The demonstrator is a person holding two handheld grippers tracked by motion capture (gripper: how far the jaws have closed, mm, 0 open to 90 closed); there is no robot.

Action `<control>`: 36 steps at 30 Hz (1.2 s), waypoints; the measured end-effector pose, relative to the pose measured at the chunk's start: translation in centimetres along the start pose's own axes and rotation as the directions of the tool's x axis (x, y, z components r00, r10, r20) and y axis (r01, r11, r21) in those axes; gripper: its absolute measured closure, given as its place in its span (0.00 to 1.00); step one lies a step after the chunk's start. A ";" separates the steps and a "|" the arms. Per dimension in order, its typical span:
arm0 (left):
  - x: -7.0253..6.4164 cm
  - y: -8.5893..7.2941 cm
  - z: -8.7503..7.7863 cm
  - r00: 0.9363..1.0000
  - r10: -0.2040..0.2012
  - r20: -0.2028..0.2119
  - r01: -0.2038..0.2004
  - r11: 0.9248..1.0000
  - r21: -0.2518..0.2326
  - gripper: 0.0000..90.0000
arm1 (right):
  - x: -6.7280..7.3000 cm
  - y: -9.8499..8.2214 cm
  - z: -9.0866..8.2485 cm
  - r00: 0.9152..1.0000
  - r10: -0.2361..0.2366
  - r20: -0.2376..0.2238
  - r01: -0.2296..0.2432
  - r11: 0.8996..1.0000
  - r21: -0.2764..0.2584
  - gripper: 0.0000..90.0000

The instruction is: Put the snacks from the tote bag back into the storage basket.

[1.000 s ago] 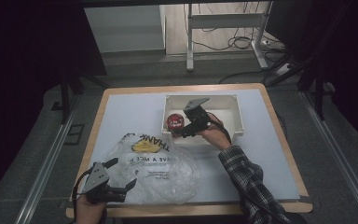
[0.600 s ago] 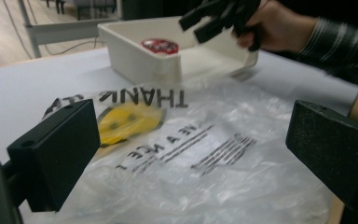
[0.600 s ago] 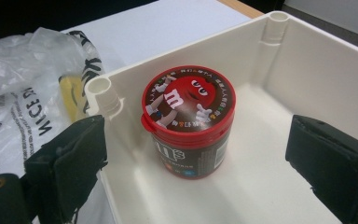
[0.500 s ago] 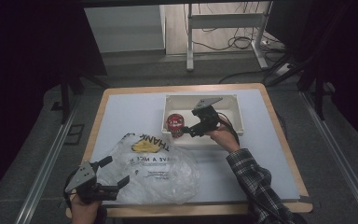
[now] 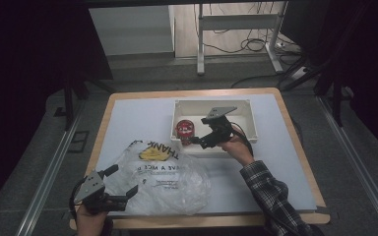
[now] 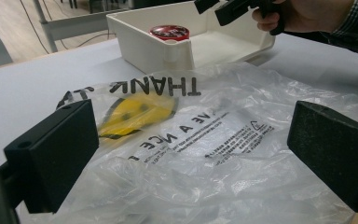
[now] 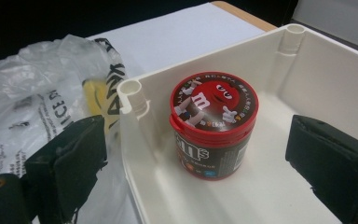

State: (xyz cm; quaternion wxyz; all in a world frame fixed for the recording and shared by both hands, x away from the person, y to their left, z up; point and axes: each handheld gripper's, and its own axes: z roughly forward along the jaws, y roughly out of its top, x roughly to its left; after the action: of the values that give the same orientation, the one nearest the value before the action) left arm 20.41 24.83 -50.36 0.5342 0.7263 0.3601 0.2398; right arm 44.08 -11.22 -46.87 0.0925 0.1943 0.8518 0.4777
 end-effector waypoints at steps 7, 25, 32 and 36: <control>0.0 0.0 0.0 1.000 -0.001 -0.003 0.001 1.000 0.003 0.02 | 0.3 -0.2 -0.6 1.000 0.002 -0.001 -0.002 1.000 -0.014 0.06; -0.1 -0.1 0.2 1.000 0.014 -0.011 -0.013 1.000 0.021 0.02 | 1.0 -1.1 -1.4 1.000 -0.020 0.004 0.020 1.000 -0.012 0.06; 0.0 -0.1 0.2 1.000 0.014 -0.011 -0.014 1.000 0.022 0.02 | 1.3 -1.2 -2.0 1.000 -0.011 -0.006 0.011 0.999 -0.030 0.06; 0.0 -0.1 0.2 1.000 0.015 -0.012 -0.015 1.000 0.023 0.02 | 1.5 -1.3 -2.1 1.000 -0.008 -0.008 0.008 0.999 -0.034 0.06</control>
State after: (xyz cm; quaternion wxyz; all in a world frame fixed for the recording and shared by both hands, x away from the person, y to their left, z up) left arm 20.48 24.72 -50.50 0.5218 0.7336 0.3607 0.2439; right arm 41.71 -12.82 -46.79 0.0942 0.1871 0.8446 0.4926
